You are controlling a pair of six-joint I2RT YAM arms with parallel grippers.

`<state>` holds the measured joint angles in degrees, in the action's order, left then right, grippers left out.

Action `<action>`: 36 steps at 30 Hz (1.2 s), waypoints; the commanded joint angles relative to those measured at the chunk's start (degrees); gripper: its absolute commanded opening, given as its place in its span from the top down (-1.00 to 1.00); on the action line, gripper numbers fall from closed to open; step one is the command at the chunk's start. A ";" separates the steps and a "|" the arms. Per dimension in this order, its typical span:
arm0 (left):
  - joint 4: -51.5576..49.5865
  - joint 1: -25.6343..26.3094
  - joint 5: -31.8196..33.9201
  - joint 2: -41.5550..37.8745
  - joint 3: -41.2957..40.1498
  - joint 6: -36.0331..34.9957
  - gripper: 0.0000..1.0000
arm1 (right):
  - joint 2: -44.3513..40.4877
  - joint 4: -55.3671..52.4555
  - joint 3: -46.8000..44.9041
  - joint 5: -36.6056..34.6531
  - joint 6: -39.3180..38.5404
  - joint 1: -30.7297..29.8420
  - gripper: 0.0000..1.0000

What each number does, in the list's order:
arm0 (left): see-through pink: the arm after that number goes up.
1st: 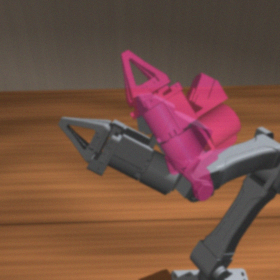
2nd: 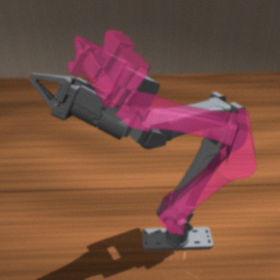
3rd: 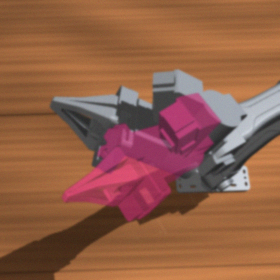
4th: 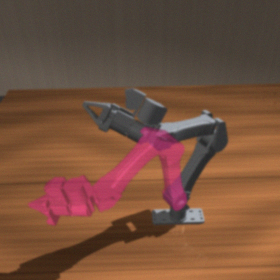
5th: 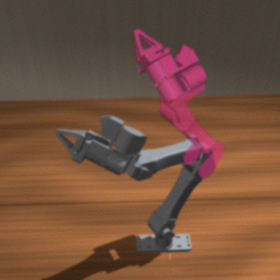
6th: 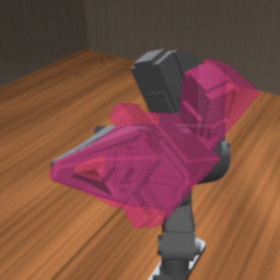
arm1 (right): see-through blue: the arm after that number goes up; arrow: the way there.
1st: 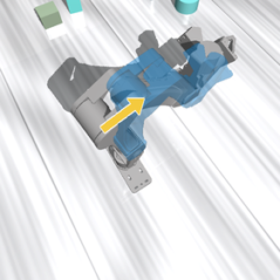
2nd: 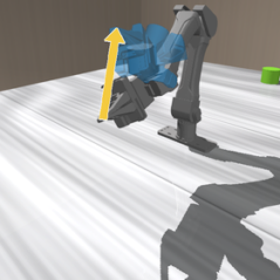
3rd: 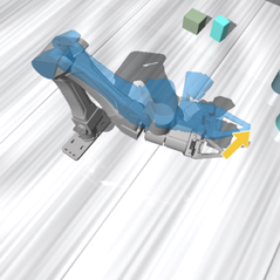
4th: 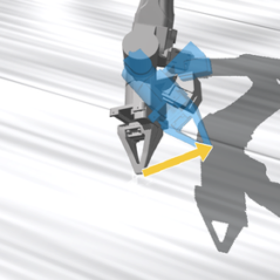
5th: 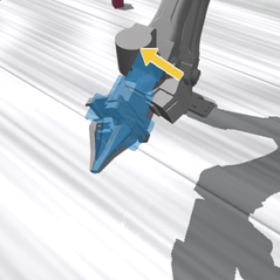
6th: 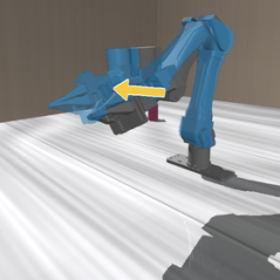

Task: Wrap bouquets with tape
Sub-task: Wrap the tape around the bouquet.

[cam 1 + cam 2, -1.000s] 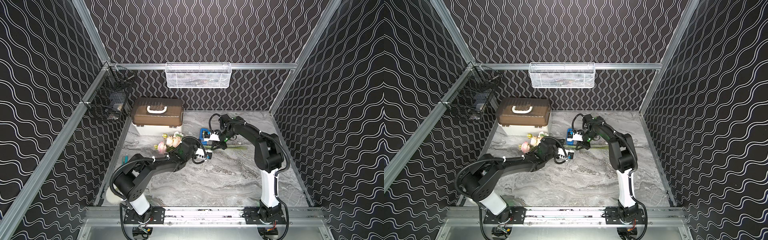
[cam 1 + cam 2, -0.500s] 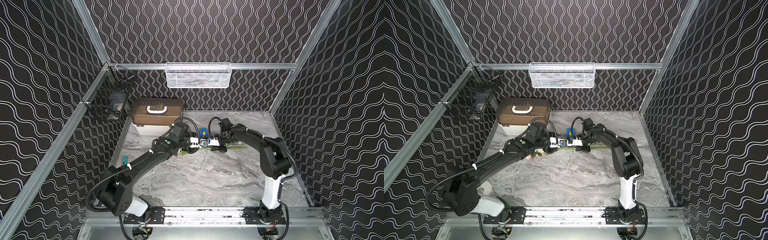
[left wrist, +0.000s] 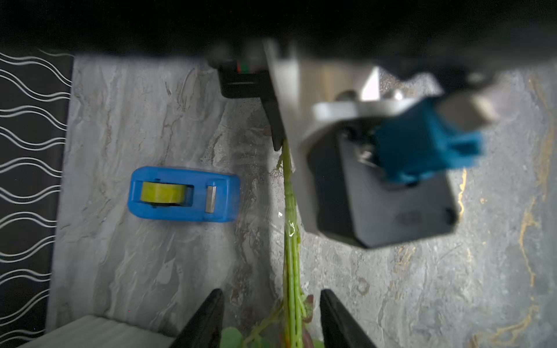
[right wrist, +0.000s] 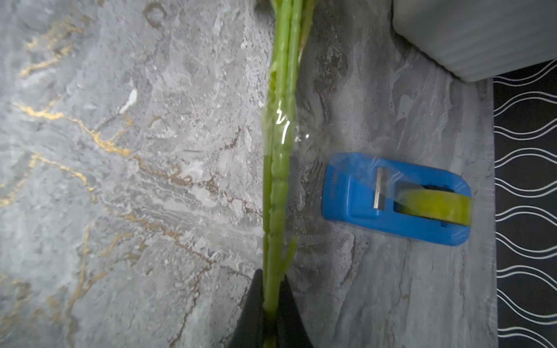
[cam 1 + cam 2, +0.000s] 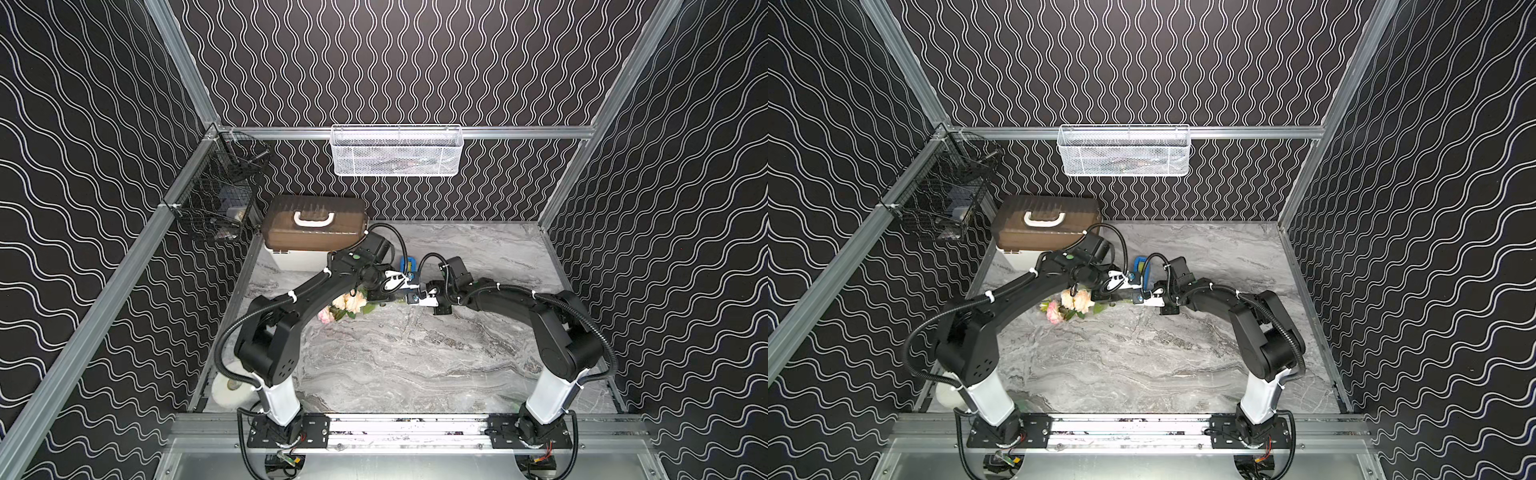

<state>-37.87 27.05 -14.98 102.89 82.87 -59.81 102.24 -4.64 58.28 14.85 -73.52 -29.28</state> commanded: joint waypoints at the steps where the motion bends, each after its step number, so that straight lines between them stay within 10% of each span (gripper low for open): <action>1: -4.06 -0.32 0.49 1.96 1.57 2.61 -0.16 | -1.97 13.48 -3.55 0.70 -3.06 -0.43 1.00; 27: -15.92 -1.05 -4.74 16.21 14.04 1.05 -0.02 | -2.74 49.29 -19.58 -1.98 -11.38 -2.76 1.00; 36: -13.97 -1.07 -5.02 16.80 14.78 2.11 0.80 | -1.95 51.38 -20.48 -1.76 -11.72 -2.98 1.00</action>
<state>-52.16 26.11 -18.31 119.98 97.49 -57.43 100.03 41.54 38.15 9.19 -85.06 -31.88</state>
